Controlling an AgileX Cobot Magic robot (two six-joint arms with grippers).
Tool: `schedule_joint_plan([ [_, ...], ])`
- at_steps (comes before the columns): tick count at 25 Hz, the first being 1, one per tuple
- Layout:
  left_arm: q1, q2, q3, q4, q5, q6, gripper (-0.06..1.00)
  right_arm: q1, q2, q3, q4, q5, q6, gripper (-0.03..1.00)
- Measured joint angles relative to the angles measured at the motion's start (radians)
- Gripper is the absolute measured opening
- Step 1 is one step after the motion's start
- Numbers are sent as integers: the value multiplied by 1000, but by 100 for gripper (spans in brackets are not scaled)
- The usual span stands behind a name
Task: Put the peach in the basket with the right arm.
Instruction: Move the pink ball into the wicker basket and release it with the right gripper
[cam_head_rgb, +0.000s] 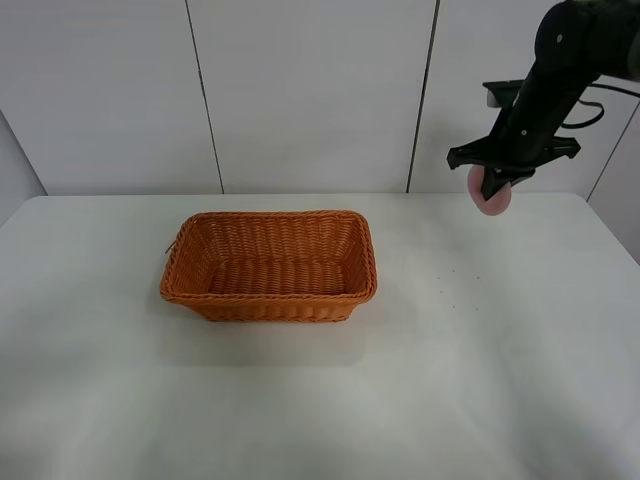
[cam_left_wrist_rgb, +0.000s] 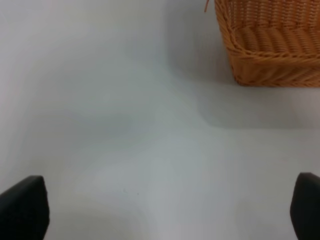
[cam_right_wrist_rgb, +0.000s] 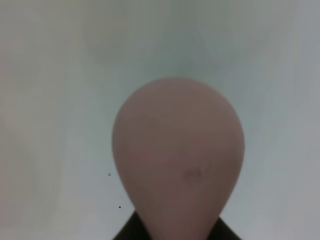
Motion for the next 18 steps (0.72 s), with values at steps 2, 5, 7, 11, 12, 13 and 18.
schedule_joint_plan([
  [2, 0, 0, 0, 0, 0, 0, 99, 0, 0, -41, -1, 21, -1, 0],
  [5, 0, 0, 0, 0, 0, 0, 99, 3, 0, -56, -2, 29, -1, 0],
  [7, 0, 0, 0, 0, 0, 0, 99, 17, 0, -57, -9, 42, -1, 0],
  [11, 0, 0, 0, 0, 0, 0, 99, 109, 0, -57, -13, 53, -2, 0],
  [12, 0, 0, 0, 0, 0, 0, 99, 145, 0, -57, -13, 53, -2, 0],
  [13, 0, 0, 0, 0, 0, 0, 99, 177, 0, -57, -13, 53, -2, 0],
  [18, 0, 0, 0, 0, 0, 0, 99, 376, 0, -57, -8, -3, -2, 0],
])
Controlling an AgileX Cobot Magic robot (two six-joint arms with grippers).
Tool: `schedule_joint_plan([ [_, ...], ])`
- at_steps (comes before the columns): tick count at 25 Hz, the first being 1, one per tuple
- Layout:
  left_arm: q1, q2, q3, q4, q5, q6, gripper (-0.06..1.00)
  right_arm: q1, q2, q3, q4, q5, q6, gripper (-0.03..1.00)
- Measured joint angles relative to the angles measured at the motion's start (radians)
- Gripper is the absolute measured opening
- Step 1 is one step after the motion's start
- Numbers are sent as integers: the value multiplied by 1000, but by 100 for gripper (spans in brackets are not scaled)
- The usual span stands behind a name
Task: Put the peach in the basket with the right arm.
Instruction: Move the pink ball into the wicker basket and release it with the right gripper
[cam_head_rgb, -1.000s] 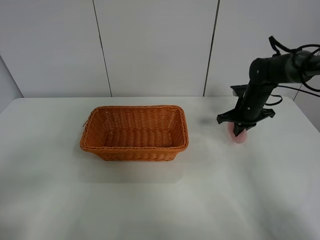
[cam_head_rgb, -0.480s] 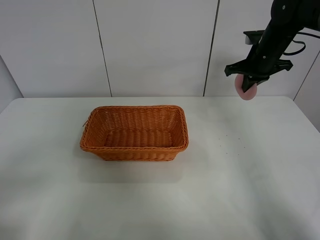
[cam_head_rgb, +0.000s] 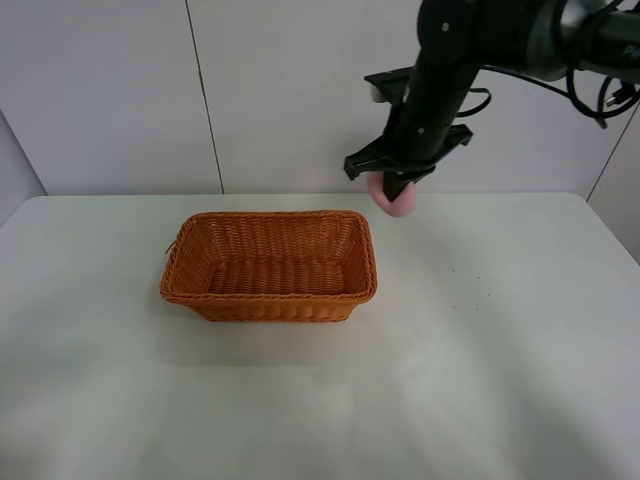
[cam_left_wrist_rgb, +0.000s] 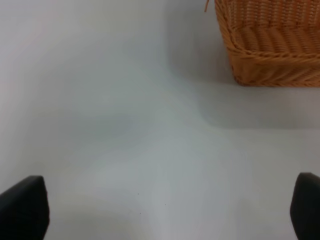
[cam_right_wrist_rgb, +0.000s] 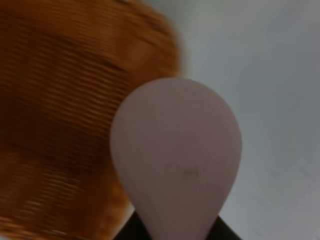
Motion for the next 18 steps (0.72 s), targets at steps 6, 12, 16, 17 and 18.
schedule_joint_plan([
  [6, 0, 0, 0, 0, 0, 0, 99, 169, 44, -1, -7, -155, 0, 0],
  [12, 0, 0, 0, 0, 0, 0, 99, 186, 211, -1, -17, -319, 0, 0],
  [16, 0, 0, 0, 0, 0, 0, 99, 174, 295, -1, -8, -396, 0, 17],
  [17, 0, 0, 0, 0, 0, 0, 99, 172, 304, -1, -3, -396, 0, 27],
  [18, 0, 0, 0, 0, 0, 0, 99, 171, 307, -1, 1, -396, 0, 36],
])
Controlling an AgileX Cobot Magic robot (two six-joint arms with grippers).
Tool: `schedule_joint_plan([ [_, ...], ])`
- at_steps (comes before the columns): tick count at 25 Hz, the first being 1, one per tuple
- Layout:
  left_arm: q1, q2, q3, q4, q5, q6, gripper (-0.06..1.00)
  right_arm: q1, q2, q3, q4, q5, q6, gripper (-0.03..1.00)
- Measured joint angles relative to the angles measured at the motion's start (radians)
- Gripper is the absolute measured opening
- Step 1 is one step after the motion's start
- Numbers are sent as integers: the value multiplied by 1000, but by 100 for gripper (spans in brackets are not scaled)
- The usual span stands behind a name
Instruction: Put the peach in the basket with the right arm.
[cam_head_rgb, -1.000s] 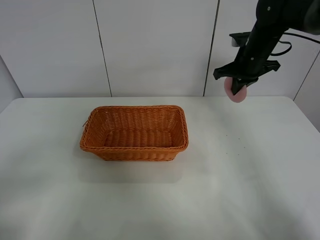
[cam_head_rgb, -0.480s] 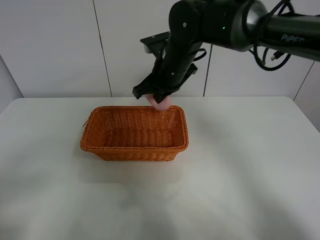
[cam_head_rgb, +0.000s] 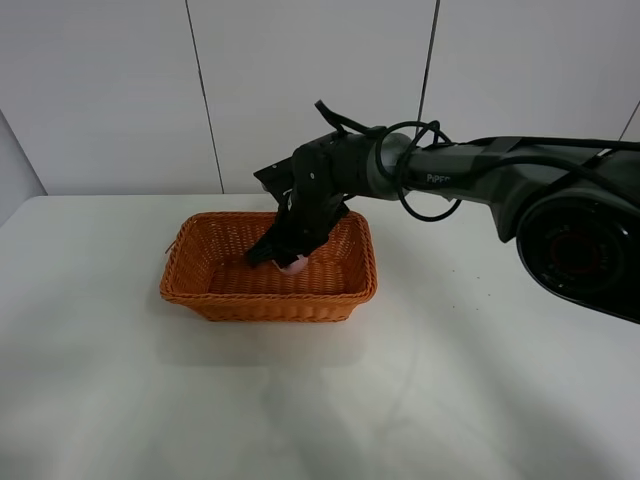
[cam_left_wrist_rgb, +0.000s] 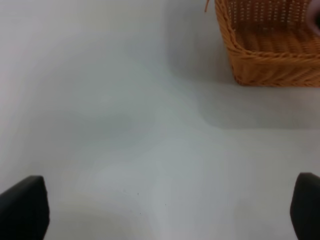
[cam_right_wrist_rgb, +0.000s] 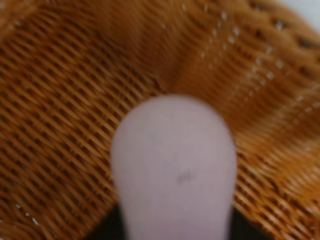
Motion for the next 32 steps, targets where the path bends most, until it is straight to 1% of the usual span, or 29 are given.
schedule_joint_plan([
  [1, 0, 0, 0, 0, 0, 0, 99, -1, 0, 0, 4, 0, 0, 46],
  [2, 0, 0, 0, 0, 0, 0, 99, -1, 0, 0, 4, -2, -4, 54],
  [4, 0, 0, 0, 0, 0, 0, 99, -1, -5, -3, 6, -3, -11, 60],
  [6, 0, 0, 0, 0, 0, 0, 99, -1, -5, -25, 7, 18, -15, 63],
  [9, 0, 0, 0, 0, 0, 0, 99, -1, -5, -102, 11, 87, -18, 64],
  [14, 0, 0, 0, 0, 0, 0, 99, -1, -5, -328, 21, 288, -22, 64],
  [18, 0, 0, 0, 0, 0, 0, 99, -1, -7, -493, 15, 419, -22, 64],
  [20, 0, 0, 0, 0, 0, 0, 99, -1, -9, -545, 13, 461, -22, 64],
  [24, 0, 0, 0, 0, 0, 0, 99, -2, -13, -566, 1, 481, -22, 64],
  [27, 0, 0, 0, 0, 0, 0, 99, -22, -13, -565, 0, 484, -22, 64],
  [30, 0, 0, 0, 0, 0, 0, 99, -74, -13, -563, 0, 484, -22, 64],
  [32, 0, 0, 0, 0, 0, 0, 99, -129, -13, -560, -1, 485, -19, 64],
])
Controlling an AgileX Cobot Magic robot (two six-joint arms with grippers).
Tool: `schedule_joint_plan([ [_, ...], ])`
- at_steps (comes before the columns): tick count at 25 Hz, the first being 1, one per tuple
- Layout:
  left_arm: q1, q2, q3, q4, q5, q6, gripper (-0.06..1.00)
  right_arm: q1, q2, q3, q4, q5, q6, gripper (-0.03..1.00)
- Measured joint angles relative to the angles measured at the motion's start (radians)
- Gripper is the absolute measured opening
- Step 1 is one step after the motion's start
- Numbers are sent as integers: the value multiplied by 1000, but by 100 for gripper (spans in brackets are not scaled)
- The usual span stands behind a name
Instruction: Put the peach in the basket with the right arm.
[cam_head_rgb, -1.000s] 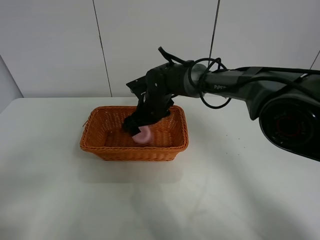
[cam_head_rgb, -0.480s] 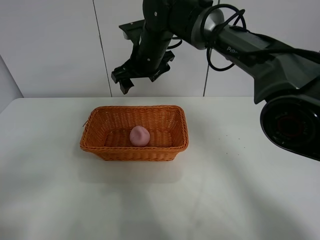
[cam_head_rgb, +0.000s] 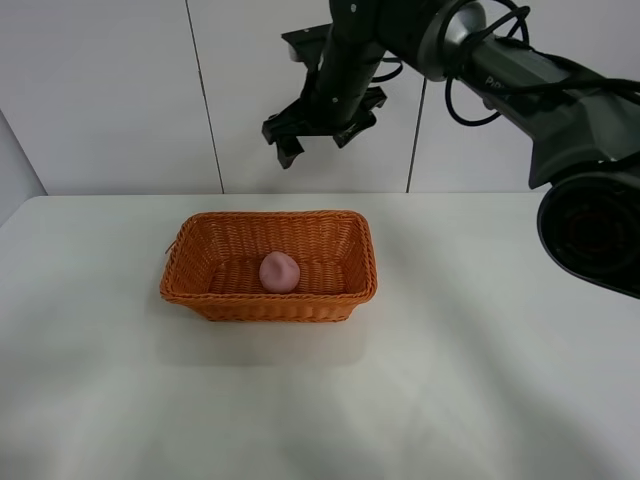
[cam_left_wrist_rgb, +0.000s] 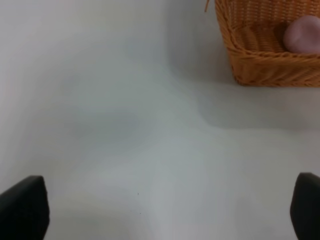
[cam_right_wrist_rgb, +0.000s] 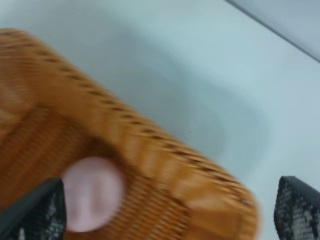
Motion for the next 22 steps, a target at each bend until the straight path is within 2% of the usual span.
schedule_joint_plan([
  [12, 0, 0, 0, 0, 0, 0, 99, -413, 0, 0, -18, 0, 14, 64],
  [17, 0, 0, 0, 0, 0, 0, 99, -510, 0, 0, -20, 0, 16, 64],
  [22, 0, 0, 0, 0, 0, 0, 99, -545, -2, 8, -21, 0, 16, 64],
])
